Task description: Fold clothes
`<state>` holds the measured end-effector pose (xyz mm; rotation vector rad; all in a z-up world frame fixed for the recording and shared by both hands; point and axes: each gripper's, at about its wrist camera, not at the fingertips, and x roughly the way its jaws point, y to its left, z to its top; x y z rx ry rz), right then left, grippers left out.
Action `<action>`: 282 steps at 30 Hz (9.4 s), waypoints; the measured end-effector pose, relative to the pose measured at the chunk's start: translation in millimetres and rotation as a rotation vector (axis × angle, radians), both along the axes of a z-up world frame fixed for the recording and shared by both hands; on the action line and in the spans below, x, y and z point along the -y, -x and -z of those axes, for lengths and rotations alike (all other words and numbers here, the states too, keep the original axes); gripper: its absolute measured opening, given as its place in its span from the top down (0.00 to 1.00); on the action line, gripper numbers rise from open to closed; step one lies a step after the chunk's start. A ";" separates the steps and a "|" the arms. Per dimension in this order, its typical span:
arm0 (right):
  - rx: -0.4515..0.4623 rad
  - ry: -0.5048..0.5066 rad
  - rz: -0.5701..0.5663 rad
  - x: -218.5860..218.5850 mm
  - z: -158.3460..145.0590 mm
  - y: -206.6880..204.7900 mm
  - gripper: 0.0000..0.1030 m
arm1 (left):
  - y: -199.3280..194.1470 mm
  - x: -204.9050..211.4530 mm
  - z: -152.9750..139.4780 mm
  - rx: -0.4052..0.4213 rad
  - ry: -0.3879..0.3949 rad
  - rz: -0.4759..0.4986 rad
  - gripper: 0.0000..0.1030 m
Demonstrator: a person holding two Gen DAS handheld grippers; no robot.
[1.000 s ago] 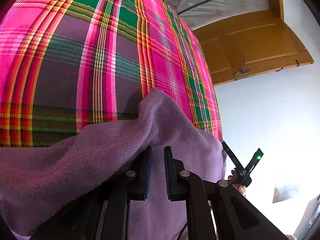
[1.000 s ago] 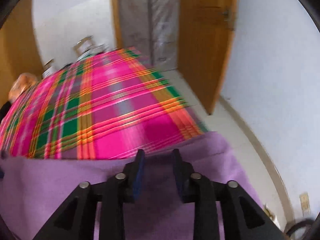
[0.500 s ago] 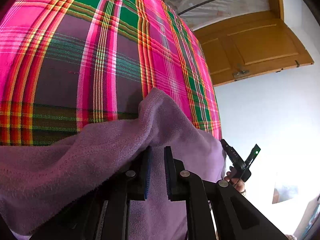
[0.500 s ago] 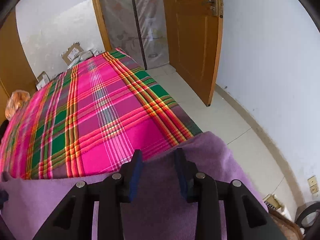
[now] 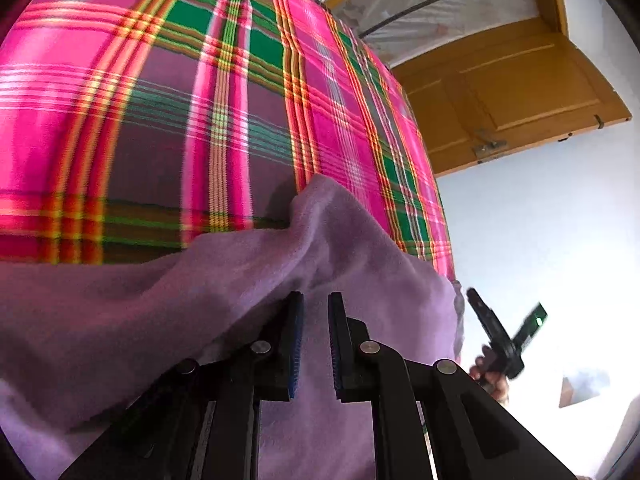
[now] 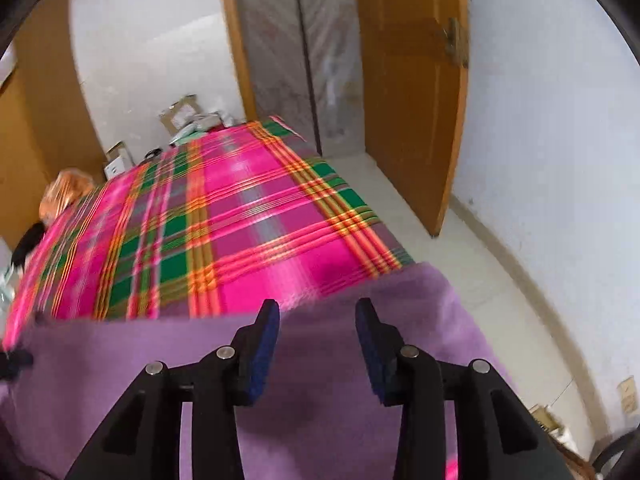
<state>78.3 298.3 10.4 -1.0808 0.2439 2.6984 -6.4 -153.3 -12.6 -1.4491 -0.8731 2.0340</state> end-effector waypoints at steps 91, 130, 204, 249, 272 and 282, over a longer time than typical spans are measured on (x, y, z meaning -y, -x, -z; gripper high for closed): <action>0.047 -0.048 -0.779 312.3 30.2 -28.4 0.60 | -76.0 198.9 8.4 0.044 -0.256 -0.554 0.94; -0.071 0.001 -1.227 412.1 11.8 -80.5 0.58 | -207.8 221.9 3.3 0.040 -0.110 -0.740 0.87; 0.056 0.032 -1.099 325.9 20.0 -91.6 0.81 | -208.9 163.5 7.4 0.058 -0.035 -0.558 0.86; 0.078 -0.025 -1.025 315.7 26.7 -98.6 0.63 | -231.6 174.1 1.8 0.059 0.026 -0.688 0.72; 0.036 -0.078 -1.319 468.2 34.1 -94.6 0.94 | -230.7 178.6 6.5 0.072 -0.043 -0.713 0.69; 0.040 0.138 -1.099 435.1 20.9 -46.0 0.97 | -233.5 172.7 6.6 0.081 -0.049 -0.701 0.68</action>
